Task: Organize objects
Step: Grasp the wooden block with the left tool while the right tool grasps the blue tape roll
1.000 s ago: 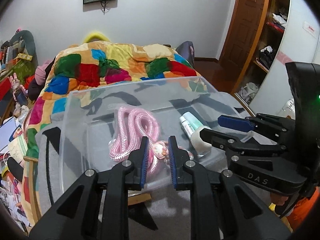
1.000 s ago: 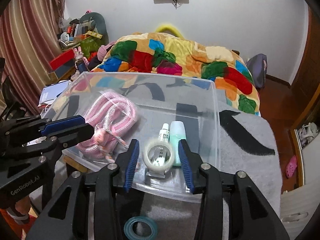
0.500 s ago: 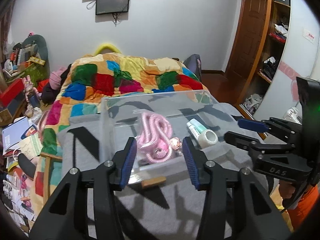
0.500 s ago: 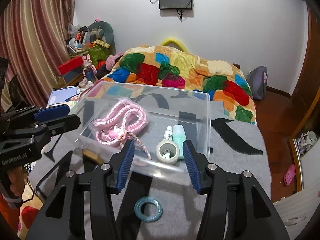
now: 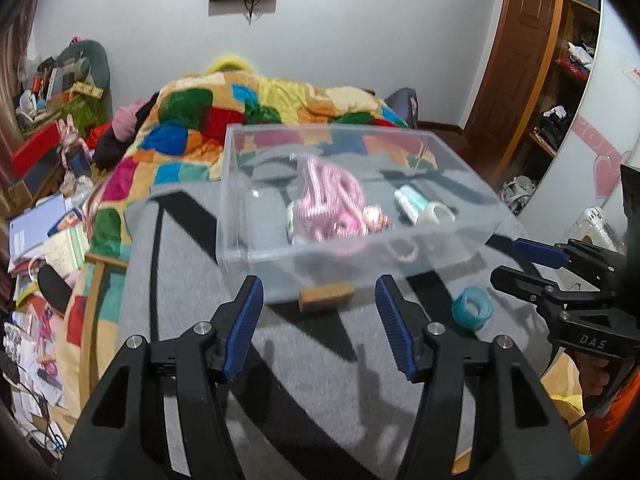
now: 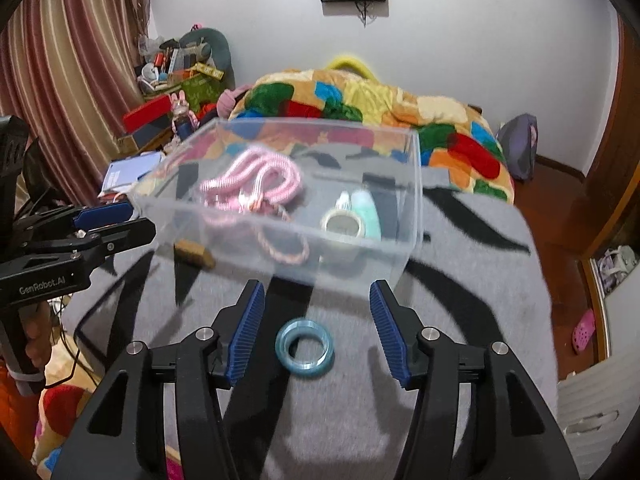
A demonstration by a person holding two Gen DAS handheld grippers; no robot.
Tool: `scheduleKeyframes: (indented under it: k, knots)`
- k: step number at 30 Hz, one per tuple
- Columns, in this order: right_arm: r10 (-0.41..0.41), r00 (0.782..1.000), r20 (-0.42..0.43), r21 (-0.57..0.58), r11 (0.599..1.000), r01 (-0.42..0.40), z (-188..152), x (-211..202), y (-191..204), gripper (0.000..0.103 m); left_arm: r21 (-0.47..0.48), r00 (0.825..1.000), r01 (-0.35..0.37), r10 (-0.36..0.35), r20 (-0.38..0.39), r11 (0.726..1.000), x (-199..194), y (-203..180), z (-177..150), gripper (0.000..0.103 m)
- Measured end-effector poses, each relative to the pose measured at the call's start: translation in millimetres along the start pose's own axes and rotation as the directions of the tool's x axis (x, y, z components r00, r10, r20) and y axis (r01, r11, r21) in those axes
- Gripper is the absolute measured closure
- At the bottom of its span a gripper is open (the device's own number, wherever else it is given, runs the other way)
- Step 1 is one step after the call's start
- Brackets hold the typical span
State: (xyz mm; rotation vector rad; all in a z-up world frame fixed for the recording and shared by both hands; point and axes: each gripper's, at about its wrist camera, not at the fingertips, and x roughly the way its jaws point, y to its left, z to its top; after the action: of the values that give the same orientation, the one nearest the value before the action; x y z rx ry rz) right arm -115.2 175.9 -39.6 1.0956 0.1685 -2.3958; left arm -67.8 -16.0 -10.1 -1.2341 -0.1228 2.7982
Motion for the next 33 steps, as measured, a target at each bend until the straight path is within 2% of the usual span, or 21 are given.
scheduleKeyframes:
  k: [7,14,17,19,20,21,22,23,33]
  knots:
    - [0.037,0.997,-0.062,0.031,0.999,-0.035,-23,13,-1,0.052,-0.026,0.997,-0.002,0.000,-0.076,1.000,22,0,-19,0.045]
    - [0.041,0.992,-0.119,0.047,0.998,-0.036,-41,31,2,0.052,-0.067,0.992,-0.035,0.027,-0.123,0.997,50,-4,-18,0.045]
    - [0.030,0.993,-0.116,0.044,0.999,-0.025,-42,33,4,0.053,-0.097,0.992,-0.042,0.030,-0.122,0.994,57,-3,-15,0.045]
    - [0.021,0.994,-0.107,0.041,0.999,-0.017,-42,33,5,0.065,-0.118,0.993,-0.040,0.026,-0.117,0.992,59,-3,-12,0.045]
    - [0.021,0.994,-0.107,0.039,0.999,-0.017,-41,34,6,0.067,-0.130,0.993,-0.038,0.023,-0.115,0.991,60,-3,-12,0.048]
    - [0.020,0.994,-0.106,0.038,0.999,-0.016,-41,33,6,0.067,-0.143,0.994,-0.034,0.019,-0.109,0.989,60,-3,-11,0.052]
    - [0.020,0.995,-0.102,0.038,0.999,-0.016,-40,33,6,0.067,-0.148,0.994,-0.030,0.013,-0.109,0.989,60,-3,-11,0.060]
    - [0.020,0.995,-0.097,0.036,0.999,-0.016,-40,32,6,0.067,-0.151,0.994,-0.025,0.008,-0.109,0.988,60,-3,-11,0.062]
    - [0.030,0.999,-0.043,0.019,0.999,-0.029,-26,17,13,0.067,-0.134,0.996,0.008,-0.020,-0.091,0.991,43,-4,-19,0.062]
